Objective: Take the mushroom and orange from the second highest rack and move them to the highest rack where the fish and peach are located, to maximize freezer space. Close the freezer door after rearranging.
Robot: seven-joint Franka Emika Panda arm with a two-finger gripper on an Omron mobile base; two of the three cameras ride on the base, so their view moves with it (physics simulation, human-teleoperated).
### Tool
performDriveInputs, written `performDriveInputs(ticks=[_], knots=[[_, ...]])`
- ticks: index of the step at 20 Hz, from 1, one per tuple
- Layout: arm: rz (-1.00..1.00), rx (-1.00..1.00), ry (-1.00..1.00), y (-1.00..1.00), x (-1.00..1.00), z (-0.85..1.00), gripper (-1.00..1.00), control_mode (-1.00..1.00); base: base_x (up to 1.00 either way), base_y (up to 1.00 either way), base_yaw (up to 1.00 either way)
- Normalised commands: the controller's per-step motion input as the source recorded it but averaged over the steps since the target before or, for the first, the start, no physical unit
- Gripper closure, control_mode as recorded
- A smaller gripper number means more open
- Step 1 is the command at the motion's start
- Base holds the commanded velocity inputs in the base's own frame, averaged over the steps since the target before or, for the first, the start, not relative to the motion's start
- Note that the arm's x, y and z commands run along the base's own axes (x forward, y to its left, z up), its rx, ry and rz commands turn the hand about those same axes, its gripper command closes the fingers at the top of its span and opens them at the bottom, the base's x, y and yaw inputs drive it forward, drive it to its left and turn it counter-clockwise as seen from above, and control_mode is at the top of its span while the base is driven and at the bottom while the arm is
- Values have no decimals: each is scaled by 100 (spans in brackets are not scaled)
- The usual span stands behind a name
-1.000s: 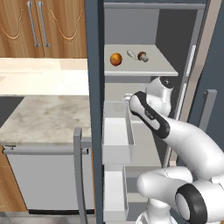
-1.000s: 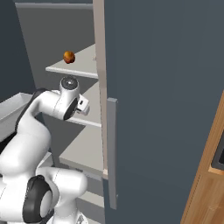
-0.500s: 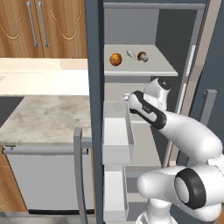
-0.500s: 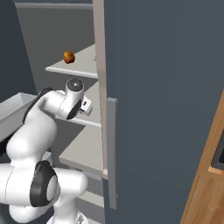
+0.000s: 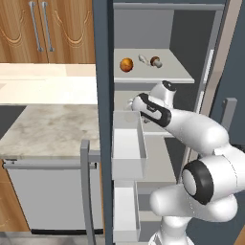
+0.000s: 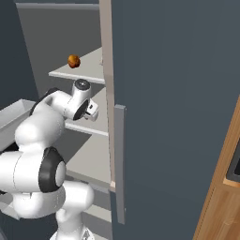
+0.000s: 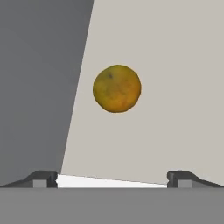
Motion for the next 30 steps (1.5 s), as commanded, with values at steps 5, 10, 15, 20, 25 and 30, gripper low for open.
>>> performDriveInputs(ticks=[5, 10, 15, 20, 25, 30], knots=[[0, 0, 0, 14, 35, -23, -100, -100, 0, 0, 0], [0, 0, 0, 5, 28, -31, -100, -100, 0, 0, 0], [0, 0, 0, 0, 32, -32, -100, -100, 0, 0, 0], [0, 0, 0, 0, 41, -25, -100, -100, 0, 0, 0], [0, 0, 0, 0, 54, -13, -100, -100, 0, 0, 0], [0, 0, 0, 0, 37, -23, -100, -100, 0, 0, 0]])
